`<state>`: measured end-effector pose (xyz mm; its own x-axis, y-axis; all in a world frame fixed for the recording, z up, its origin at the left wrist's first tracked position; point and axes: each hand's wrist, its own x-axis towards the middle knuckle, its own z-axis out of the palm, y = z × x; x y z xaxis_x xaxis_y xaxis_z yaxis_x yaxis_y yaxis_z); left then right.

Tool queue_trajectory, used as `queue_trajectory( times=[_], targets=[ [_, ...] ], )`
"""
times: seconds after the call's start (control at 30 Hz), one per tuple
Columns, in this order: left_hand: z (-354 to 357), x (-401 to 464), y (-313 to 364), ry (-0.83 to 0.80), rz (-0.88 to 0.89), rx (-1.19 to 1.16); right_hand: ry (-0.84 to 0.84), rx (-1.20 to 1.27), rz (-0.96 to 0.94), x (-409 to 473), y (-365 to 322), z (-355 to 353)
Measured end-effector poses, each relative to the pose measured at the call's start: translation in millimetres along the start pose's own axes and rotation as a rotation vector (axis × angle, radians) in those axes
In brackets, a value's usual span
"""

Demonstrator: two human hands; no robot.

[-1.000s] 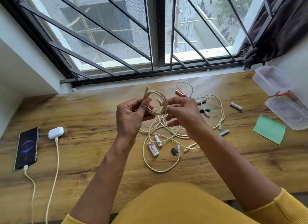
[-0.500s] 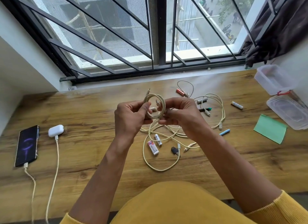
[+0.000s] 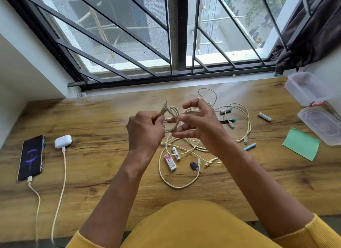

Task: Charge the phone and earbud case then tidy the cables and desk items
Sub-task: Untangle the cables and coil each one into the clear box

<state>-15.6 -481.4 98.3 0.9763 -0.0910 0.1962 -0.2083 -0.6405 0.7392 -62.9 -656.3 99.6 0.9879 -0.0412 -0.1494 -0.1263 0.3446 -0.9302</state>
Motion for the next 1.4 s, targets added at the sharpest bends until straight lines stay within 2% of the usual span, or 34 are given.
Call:
queue_trajectory(
  times=[0.17,0.27,0.5,0.8,0.93,1.13,1.4],
  targets=[
    [2,0,2,-0.011,0.009,0.084,0.047,-0.203,-0.074,-2,5,7],
    [2,-1,3,-0.025,-0.012,0.070,0.059,-0.238,-0.093,-3,5,9],
    [0,2,4,-0.019,-0.048,0.039,0.047,-0.205,-0.118,-6,7,12],
    [1,1,1,0.002,-0.082,-0.090,0.201,-0.182,-0.161,-4,13,16],
    [1,-1,3,0.031,-0.061,-0.145,0.272,-0.088,-0.162,-5,14,17],
    [5,-3,3,0.039,-0.062,-0.291,0.268,0.046,-0.089,-6,11,19],
    [0,2,2,-0.211,-0.243,-0.757,0.271,0.010,-0.120,-6,3,6]
  ],
)
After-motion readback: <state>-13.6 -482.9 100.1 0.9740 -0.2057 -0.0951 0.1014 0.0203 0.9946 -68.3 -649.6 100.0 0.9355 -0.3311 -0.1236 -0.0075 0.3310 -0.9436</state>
